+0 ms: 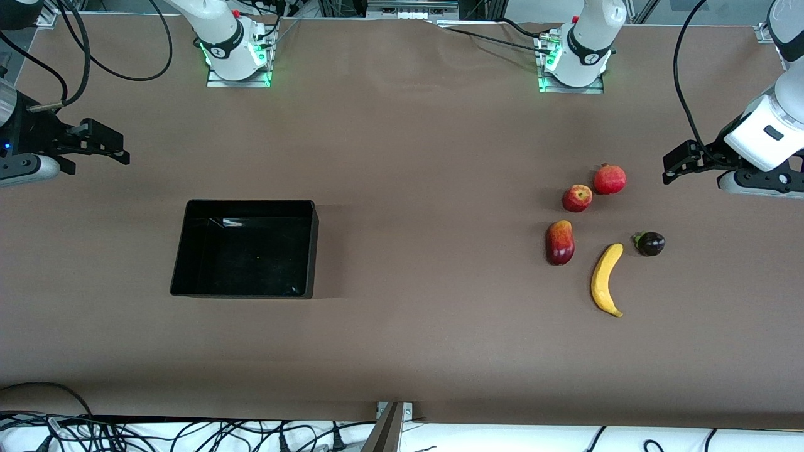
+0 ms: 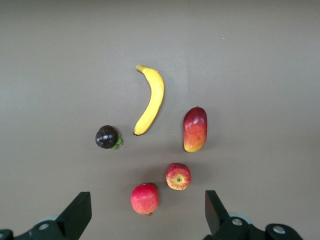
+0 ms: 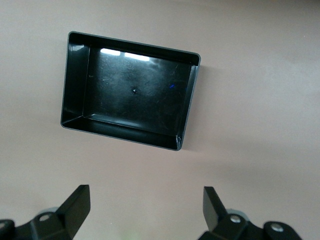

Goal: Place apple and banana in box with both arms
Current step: 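Reach the right gripper to the rim of the black box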

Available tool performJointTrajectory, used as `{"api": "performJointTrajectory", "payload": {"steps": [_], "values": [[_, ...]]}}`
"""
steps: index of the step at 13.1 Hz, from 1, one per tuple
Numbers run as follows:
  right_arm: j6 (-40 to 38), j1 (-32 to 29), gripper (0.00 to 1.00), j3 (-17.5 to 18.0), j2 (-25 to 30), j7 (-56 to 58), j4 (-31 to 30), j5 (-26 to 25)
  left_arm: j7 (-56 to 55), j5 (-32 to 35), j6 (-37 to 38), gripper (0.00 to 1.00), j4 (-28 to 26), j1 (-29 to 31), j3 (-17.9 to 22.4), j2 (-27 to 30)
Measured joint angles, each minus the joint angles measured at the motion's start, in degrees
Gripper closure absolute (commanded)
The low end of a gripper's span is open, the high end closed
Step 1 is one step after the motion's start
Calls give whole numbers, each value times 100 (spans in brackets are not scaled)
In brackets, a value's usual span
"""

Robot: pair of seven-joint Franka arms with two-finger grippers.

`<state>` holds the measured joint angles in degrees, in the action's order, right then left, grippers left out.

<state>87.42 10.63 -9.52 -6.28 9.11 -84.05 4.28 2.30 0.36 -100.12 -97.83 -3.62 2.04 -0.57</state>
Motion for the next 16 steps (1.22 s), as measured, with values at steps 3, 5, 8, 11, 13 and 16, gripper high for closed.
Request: {"api": "performJointTrajectory", "payload": {"steps": [3,5,8,11,13,16], "values": [[46,3,0,11,0,2,3,-65,0,0,0,0,0,0,0,0],[50,3,0,14,-1,3,3,-67,0,0,0,0,0,0,0,0],[50,3,0,14,-6,0,0,-72,0,0,0,0,0,1,0,0],[231,-1,0,9,-94,-14,-234,-78,0,0,0,0,2,2,0,0],[975,-13,0,-13,-228,-15,-821,-85,0,0,0,0,4,2,0,-1],[2312,-81,0,-35,-706,-15,-1746,-87,0,0,0,0,9,2,1,-3]]}}
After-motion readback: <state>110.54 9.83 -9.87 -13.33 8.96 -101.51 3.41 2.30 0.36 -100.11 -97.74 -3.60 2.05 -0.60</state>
